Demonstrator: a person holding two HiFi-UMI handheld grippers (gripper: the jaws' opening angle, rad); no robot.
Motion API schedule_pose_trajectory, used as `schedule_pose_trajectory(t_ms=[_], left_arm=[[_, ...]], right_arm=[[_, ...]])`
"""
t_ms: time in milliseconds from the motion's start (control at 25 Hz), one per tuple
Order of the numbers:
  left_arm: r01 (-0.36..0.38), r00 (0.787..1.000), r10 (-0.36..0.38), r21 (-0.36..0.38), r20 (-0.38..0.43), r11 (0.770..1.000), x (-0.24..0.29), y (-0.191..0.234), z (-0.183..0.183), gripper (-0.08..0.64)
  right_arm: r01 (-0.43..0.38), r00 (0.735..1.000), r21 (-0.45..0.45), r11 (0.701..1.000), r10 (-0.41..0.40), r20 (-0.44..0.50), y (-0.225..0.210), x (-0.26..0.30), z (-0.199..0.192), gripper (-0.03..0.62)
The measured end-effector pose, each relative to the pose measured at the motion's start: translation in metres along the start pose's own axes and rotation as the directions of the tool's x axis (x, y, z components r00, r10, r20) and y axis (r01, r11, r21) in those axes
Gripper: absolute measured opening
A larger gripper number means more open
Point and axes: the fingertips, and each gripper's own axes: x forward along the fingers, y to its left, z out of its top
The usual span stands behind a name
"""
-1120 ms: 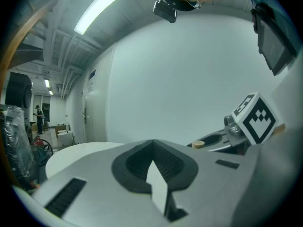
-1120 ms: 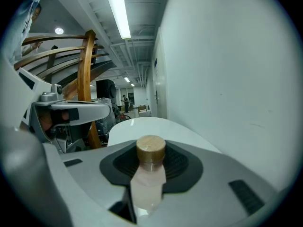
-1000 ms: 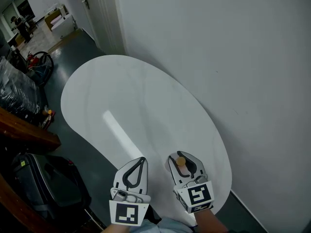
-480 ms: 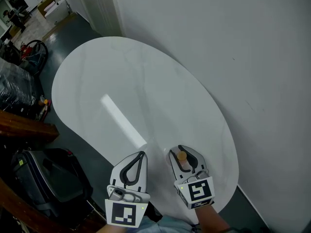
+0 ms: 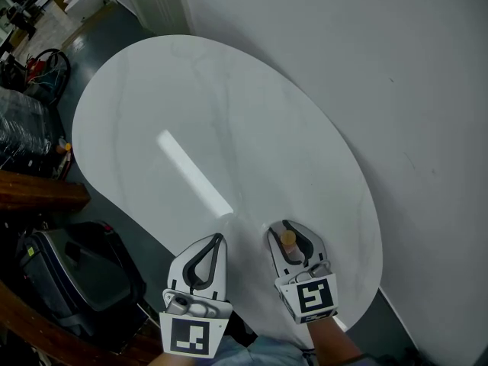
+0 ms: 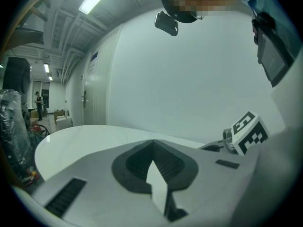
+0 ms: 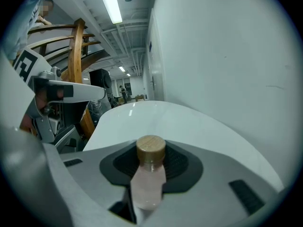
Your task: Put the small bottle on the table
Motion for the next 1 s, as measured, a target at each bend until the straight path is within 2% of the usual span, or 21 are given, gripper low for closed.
schedule_pose_trajectory(t_ms=[280, 360, 480, 560, 680, 880, 1000], left_arm=[[-0.002, 1.0, 0.002, -0.006, -0.017, 1.0, 0.005, 0.002, -0.003, 0.0], [-0.002, 1.0, 0.002, -0.004, -0.02, 1.0, 0.006, 0.001, -0.003, 0.0], [-0.002, 1.0, 0.002, -0.001, -0.015, 1.0, 0.006, -0.001, -0.001, 0.0], [0.001, 1.0, -0.001, 0.006, -0.01, 1.0, 0.005, -0.002, 0.0, 0.0], [0.004, 1.0, -0.004, 0.006, -0.01, 1.0, 0.003, -0.005, 0.0, 0.0], [-0.001, 1.0, 0.001, 0.005, -0.006, 1.0, 0.001, -0.006, 0.0, 0.0], [-0.005, 1.0, 0.005, 0.006, -0.001, 1.0, -0.002, -0.006, 0.001, 0.0]], right_arm=[[-0.017, 0.997, -0.062, 0.998, 0.021, 0.068, 0.001, 0.005, 0.01, 0.115], [-0.016, 0.998, -0.051, 0.999, 0.019, 0.056, 0.001, 0.004, 0.006, 0.115], [-0.024, 0.997, -0.099, 0.995, 0.031, 0.066, 0.002, 0.004, 0.008, 0.115], [-0.03, 0.999, -0.123, 0.992, 0.035, 0.039, 0.006, 0.003, 0.003, 0.115], [-0.02, 1.0, -0.09, 0.996, 0.02, -0.002, 0.009, 0.0, -0.005, 0.116], [-0.033, 0.999, -0.193, 0.981, 0.028, -0.031, 0.011, 0.003, -0.007, 0.117], [-0.027, 0.999, -0.17, 0.985, 0.022, -0.032, 0.011, 0.003, -0.009, 0.117]])
